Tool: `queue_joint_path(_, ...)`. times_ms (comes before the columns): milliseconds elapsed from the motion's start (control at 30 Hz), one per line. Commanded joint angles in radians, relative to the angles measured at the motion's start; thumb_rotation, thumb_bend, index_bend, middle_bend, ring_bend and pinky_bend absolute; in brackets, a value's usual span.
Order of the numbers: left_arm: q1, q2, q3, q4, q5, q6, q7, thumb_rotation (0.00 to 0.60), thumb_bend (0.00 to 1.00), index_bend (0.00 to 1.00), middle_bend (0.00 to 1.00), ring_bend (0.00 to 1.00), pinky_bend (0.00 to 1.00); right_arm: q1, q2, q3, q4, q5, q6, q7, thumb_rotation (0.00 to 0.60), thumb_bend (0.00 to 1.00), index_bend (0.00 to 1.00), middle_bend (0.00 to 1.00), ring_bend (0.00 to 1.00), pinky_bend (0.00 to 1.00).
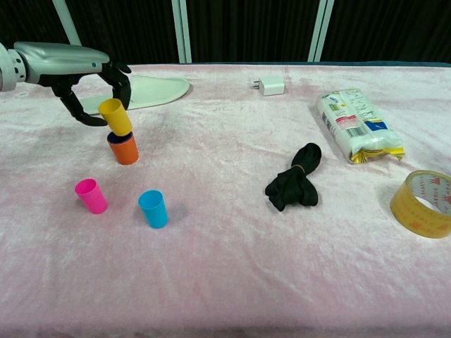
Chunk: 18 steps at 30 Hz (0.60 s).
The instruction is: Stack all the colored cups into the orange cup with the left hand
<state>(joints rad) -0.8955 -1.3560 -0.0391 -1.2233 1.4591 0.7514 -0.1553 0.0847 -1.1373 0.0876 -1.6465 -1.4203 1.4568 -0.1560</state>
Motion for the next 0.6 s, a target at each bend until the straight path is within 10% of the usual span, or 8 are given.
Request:
queue_joint_path(33,-0.007,-0.017,0.0,0.018,-0.007,-0.018,0.004,0.6,0.31,0.41,0.45,0.0,0.0,0.0,0.0,0.0,-0.001,0.001,-0.001,0.002,0.6,0.25,0.15,0.1,0.18,0.24)
queue_joint_path(433,-0.026,-0.035,0.004,0.032,-0.057,-0.104,0.067,0.6,0.1,0.09,0.14,0.0,0.0,0.0,-0.003,0.002,0.002,0.002,0.002,-0.003,0.6,0.25,0.15,0.1,0.17,0.24)
queue_joint_path(600,-0.015,0.003,-0.017,-0.049,-0.051,-0.055,0.047,0.6,0.09,0.11,0.17,0.0,0.0,0.0,-0.004,0.002,0.001,0.002,0.002,-0.005,0.6,0.25,0.15,0.1,0.17,0.24)
